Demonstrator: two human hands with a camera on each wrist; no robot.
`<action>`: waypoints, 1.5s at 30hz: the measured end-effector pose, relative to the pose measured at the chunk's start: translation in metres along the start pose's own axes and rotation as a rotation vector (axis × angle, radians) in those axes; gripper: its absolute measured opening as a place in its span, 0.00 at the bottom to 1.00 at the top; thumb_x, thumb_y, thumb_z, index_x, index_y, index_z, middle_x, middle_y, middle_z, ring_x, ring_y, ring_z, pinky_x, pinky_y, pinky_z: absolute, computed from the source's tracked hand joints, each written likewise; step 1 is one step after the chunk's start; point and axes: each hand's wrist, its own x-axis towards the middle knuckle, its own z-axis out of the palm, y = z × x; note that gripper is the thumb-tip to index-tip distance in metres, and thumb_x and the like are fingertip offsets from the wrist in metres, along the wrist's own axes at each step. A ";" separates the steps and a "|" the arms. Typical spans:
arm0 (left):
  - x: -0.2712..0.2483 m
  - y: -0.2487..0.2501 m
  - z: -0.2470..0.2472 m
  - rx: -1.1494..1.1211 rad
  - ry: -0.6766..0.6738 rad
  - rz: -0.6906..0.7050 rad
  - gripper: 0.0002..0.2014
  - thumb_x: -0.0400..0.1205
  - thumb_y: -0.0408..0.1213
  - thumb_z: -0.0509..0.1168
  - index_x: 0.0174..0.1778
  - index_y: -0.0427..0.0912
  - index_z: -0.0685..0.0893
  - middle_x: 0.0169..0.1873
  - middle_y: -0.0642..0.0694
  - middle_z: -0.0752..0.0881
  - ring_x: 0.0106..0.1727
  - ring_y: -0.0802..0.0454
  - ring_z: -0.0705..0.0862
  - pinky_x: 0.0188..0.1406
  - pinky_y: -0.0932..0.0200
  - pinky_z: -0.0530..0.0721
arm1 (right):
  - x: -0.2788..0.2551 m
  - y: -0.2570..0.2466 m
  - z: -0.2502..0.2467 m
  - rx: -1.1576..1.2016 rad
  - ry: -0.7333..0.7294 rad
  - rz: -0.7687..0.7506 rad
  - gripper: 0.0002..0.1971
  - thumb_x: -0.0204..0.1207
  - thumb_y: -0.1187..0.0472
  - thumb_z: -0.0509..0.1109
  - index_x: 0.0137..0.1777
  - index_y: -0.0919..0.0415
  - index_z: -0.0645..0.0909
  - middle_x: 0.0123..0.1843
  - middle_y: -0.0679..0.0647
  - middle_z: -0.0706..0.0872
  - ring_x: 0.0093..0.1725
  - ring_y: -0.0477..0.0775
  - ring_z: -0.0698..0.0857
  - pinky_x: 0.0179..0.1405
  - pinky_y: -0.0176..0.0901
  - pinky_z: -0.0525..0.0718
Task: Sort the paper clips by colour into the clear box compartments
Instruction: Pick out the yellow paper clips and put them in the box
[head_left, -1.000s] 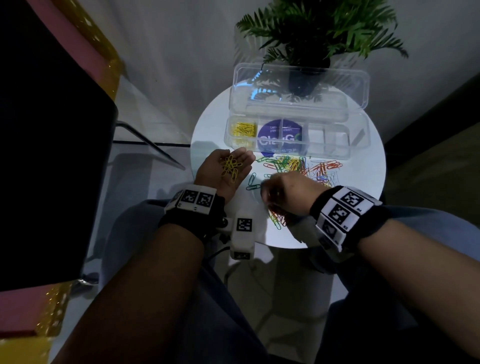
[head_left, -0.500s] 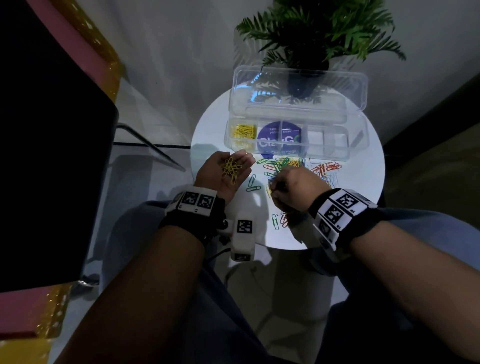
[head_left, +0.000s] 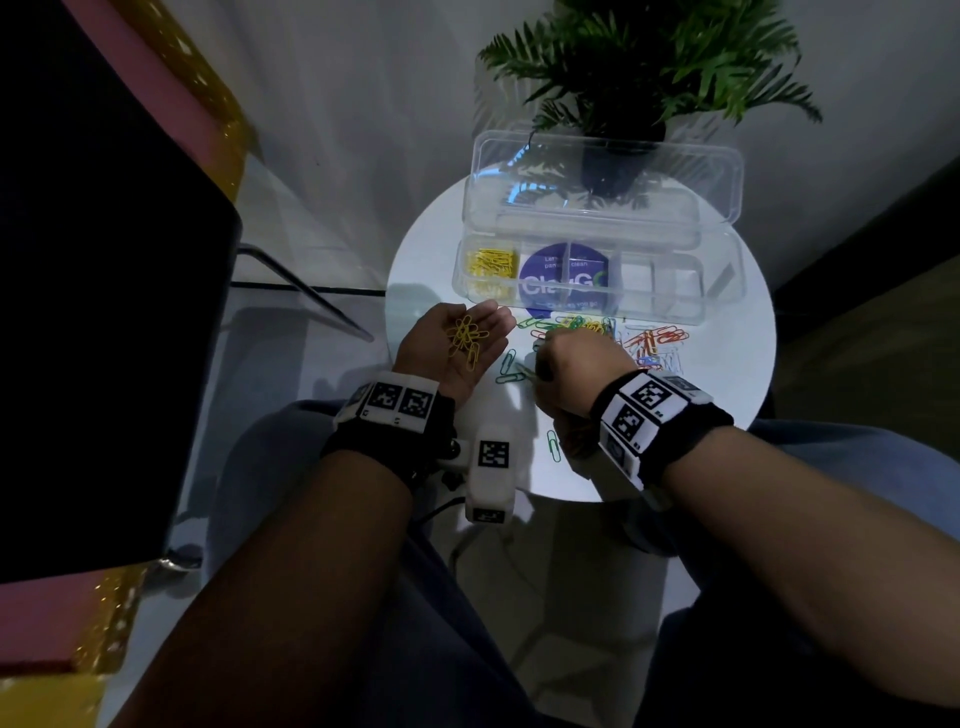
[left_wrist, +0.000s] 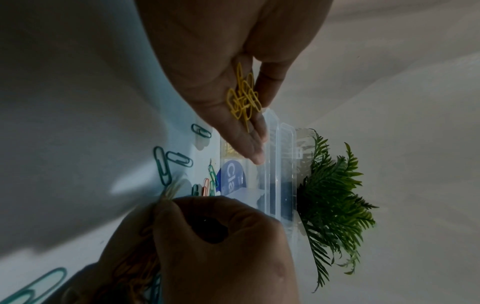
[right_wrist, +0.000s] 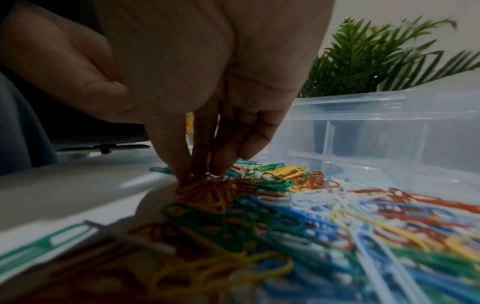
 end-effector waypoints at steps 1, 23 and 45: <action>0.000 0.000 -0.001 0.001 0.003 0.000 0.18 0.84 0.37 0.48 0.42 0.36 0.82 0.32 0.43 0.90 0.34 0.53 0.90 0.46 0.62 0.84 | 0.000 0.000 -0.001 -0.007 -0.001 0.005 0.08 0.69 0.57 0.68 0.39 0.63 0.82 0.40 0.60 0.81 0.46 0.64 0.84 0.38 0.41 0.73; -0.001 0.001 0.000 0.006 0.000 -0.002 0.18 0.85 0.37 0.48 0.43 0.36 0.81 0.31 0.43 0.90 0.33 0.53 0.90 0.49 0.61 0.81 | 0.001 0.001 -0.004 0.136 0.135 -0.045 0.10 0.76 0.62 0.63 0.46 0.67 0.83 0.47 0.63 0.85 0.48 0.63 0.83 0.46 0.45 0.78; 0.001 -0.007 0.015 -0.127 -0.036 0.004 0.17 0.86 0.35 0.50 0.40 0.33 0.81 0.28 0.40 0.88 0.29 0.50 0.89 0.32 0.63 0.87 | -0.007 -0.023 -0.051 0.439 0.329 -0.206 0.07 0.75 0.63 0.69 0.50 0.60 0.86 0.47 0.56 0.90 0.45 0.53 0.86 0.50 0.44 0.84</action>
